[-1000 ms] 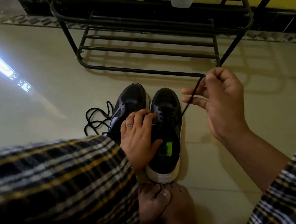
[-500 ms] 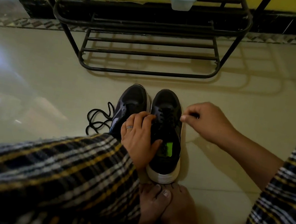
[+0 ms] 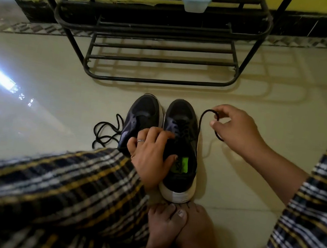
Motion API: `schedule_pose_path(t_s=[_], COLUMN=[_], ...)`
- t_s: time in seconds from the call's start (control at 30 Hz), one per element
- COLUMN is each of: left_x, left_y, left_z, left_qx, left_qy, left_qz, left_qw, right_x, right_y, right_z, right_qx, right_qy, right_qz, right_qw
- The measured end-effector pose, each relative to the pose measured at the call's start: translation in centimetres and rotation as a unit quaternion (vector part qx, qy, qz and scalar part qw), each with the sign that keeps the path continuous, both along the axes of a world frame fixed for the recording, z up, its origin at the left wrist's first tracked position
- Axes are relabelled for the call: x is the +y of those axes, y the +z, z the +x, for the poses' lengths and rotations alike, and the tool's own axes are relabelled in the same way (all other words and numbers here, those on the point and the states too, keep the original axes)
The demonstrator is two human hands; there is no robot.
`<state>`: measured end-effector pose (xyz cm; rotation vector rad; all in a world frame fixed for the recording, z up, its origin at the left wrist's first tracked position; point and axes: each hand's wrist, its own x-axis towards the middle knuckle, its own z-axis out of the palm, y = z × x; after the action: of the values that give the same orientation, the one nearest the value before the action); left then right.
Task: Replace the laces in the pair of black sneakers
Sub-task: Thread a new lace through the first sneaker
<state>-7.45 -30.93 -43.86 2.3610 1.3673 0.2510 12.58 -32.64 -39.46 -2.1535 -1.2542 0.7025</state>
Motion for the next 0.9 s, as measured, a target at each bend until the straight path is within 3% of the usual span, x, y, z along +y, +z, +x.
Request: schedule_pose_path(t_s=[0.13, 0.27, 0.43, 0.63, 0.9], left_x=[-0.1, 0.0, 0.0, 0.0, -0.2], left_y=[-0.1, 0.0, -0.1, 0.5, 0.8], left_z=[-0.4, -0.3, -0.1, 0.0, 0.2], left_qx=[-0.015, 0.000, 0.048, 0.061, 0.074], left_qy=[-0.010, -0.001, -0.009, -0.020, -0.013], left_qz=[-0.005, -0.033, -0.038, -0.043, -0.048], left_qw=[1.000, 0.999, 0.998, 0.997, 0.996], right_x=[-0.5, -0.8, -1.1, -1.1, -0.8], right_y=[-0.2, -1.0, -1.8, -1.4, -1.4], right_z=[-0.8, -1.9, -2.2, -2.6, -1.8], right_qx=[-0.076, -0.066, -0.038, 0.084, 0.012], right_qy=[0.070, 0.102, 0.016, -0.056, -0.051], right_qz=[0.063, 0.010, 0.046, 0.143, 0.169], right_qw=[0.993, 0.992, 0.998, 0.985, 0.984])
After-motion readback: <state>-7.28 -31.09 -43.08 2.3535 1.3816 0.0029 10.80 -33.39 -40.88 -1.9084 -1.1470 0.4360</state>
